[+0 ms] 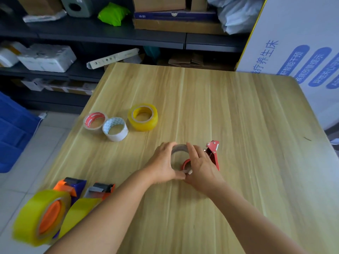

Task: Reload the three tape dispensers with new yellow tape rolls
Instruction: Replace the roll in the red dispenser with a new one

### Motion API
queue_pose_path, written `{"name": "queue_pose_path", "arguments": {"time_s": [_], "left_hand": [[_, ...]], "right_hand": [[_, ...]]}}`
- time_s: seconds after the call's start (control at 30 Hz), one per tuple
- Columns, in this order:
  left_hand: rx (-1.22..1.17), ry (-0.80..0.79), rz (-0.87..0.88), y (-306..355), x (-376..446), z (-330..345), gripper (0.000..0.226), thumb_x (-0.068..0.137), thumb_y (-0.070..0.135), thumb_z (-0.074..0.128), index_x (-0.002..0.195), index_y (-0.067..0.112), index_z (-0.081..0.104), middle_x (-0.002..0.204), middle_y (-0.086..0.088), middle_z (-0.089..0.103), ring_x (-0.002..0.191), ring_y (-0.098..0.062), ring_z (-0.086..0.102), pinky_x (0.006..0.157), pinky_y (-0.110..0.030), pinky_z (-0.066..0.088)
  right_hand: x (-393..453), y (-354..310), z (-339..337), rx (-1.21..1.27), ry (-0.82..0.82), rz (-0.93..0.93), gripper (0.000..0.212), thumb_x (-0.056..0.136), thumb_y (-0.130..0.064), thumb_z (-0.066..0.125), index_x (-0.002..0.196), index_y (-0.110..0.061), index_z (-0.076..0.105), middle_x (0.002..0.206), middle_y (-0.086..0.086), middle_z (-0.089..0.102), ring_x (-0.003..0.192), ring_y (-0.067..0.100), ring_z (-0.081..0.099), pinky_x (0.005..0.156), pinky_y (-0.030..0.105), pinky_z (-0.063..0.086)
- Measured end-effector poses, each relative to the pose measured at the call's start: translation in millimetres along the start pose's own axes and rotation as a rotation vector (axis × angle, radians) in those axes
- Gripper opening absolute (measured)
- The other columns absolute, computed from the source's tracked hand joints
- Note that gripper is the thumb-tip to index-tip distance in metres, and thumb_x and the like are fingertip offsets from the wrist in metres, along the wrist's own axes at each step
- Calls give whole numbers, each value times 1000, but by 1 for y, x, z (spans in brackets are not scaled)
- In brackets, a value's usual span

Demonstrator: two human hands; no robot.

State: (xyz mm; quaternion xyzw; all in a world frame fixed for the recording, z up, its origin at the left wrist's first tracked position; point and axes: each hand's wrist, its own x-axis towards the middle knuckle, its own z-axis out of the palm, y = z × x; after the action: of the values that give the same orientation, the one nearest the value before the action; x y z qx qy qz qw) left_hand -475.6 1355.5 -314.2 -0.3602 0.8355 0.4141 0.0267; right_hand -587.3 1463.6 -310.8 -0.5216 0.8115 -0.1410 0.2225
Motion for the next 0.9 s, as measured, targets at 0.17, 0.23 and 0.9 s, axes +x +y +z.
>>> {"name": "queue_pose_path", "arguments": {"time_s": [0.17,0.23,0.9], "left_hand": [[89,67,-68,-27,0,-29,108,66,31,85,151,17,20,149,3,19,139,-14,26,110,-24,26],[142,65,-115,-40,2,-36,109,70,31,83,153,14,13,153,1,16,142,-17,23,113,-27,26],[546,181,-266,-86,52,-74,84,82,26,66,149,11,17,142,-4,24,130,-25,26,110,-32,24]], "right_hand": [[38,-34,12,39,-92,-21,84,80,-16,67,148,-17,18,142,4,31,115,28,52,82,36,47],[53,-47,22,32,-141,-30,82,82,-18,67,148,-16,18,142,5,31,116,29,52,86,37,47],[185,-87,31,-333,-152,-170,62,95,-13,42,150,-26,16,158,-6,18,148,18,6,115,31,16]]}}
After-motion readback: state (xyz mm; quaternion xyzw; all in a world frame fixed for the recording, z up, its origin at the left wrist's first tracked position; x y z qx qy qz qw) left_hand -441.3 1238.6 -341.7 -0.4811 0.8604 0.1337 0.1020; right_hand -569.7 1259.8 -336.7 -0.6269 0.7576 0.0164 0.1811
